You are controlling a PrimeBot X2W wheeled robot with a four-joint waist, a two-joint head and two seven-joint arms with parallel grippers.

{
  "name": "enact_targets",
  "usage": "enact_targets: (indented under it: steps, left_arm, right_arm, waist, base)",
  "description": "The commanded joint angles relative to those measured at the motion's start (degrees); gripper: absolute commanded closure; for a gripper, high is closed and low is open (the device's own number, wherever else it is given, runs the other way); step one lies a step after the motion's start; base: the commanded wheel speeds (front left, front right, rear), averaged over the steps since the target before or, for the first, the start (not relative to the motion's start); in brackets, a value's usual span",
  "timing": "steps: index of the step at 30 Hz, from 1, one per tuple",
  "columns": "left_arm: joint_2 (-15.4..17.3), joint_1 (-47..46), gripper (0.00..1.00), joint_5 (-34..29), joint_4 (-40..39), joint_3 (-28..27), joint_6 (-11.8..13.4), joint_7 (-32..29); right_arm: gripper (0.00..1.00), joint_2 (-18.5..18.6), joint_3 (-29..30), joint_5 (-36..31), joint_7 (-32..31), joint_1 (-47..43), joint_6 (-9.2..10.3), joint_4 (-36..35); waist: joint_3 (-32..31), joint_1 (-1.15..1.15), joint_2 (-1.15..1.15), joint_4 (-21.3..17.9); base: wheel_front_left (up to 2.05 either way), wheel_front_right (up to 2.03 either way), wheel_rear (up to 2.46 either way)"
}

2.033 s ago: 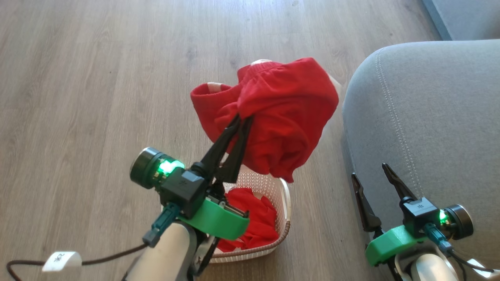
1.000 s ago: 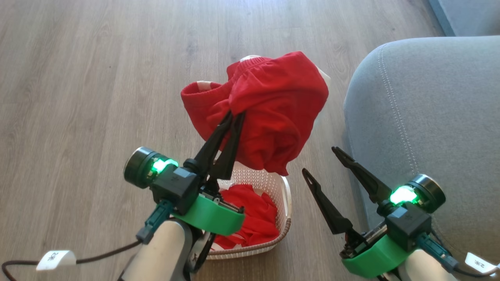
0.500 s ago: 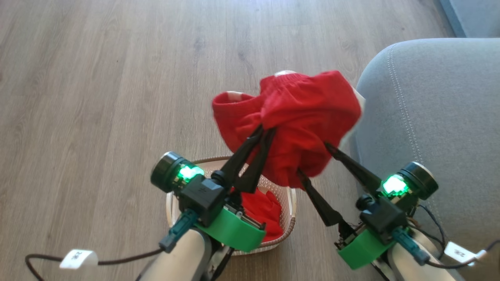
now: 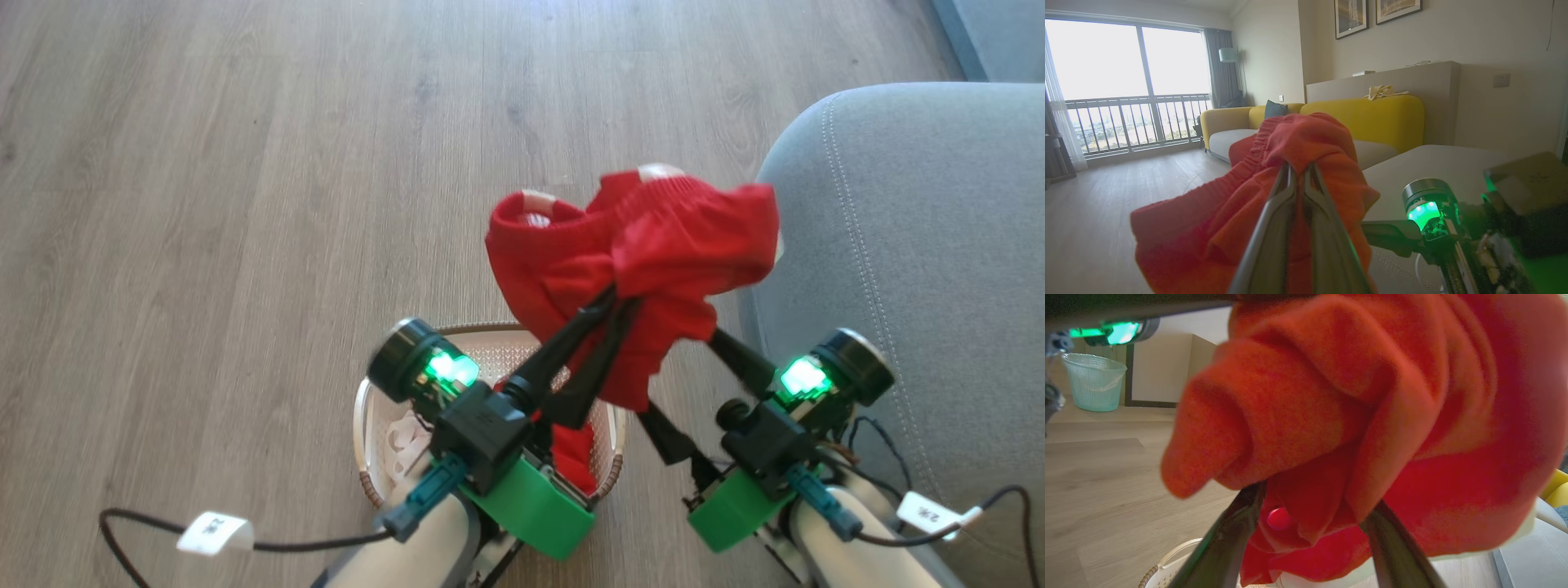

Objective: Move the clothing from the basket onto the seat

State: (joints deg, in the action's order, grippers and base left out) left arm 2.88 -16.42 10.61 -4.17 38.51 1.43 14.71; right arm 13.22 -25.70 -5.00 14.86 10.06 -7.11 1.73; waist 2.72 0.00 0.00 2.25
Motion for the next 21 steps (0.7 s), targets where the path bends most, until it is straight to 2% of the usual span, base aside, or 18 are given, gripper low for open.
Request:
enact_targets:
  steps: [1, 8, 9, 10, 11, 21]
  left_arm:
    - [-0.01, -2.6, 1.0, 0.08, -1.46, -1.34, -0.18, 0.29]
    - [-0.01, -2.58, 1.0, 0.79, -0.03, 0.66, -0.53, 0.29]
    - [-0.01, -2.58, 1.0, 0.89, 0.07, 0.86, -0.55, 0.29]
    - [-0.01, -2.58, 1.0, 0.98, 0.15, 1.05, -0.58, 0.29]
    - [-0.01, -2.58, 1.0, 1.07, 0.23, 1.23, -0.63, 0.29]
    - [-0.01, -1.61, 1.0, 1.95, 3.1, 1.66, -1.34, 0.29]
  right_arm:
    - [0.0, -0.08, -1.26, -0.35, 0.14, 1.88, -0.37, -1.61]
    - [0.0, -0.07, -1.87, -0.85, 0.14, 2.45, -0.37, -1.24]
    - [0.5, -0.28, -1.63, -0.74, 0.14, 2.43, -0.37, -1.25]
    - [0.87, -0.64, -1.13, -0.38, 0.14, 2.37, -0.37, -1.29]
    - [1.0, -1.03, -0.5, -0.02, 0.14, 2.3, -0.37, -1.54]
    - [1.0, -5.92, 7.37, 3.18, 0.14, 0.82, -0.37, -4.95]
  waist:
    - [-0.01, 0.0, 0.0, 0.06]
    - [-0.31, 0.0, 0.0, 0.56]
    - [-0.39, 0.0, 0.0, 0.68]
    - [-0.45, 0.0, 0.0, 0.8]
    - [-0.53, 0.0, 0.0, 0.97]
    - [-1.41, 0.0, 0.0, 2.39]
  base:
    - [0.0, 0.0, 0.0]
    - [0.0, 0.0, 0.0]
    - [0.0, 0.0, 0.0]
    - [0.0, 0.0, 0.0]
    - [0.0, 0.0, 0.0]
    - [0.0, 0.0, 0.0]
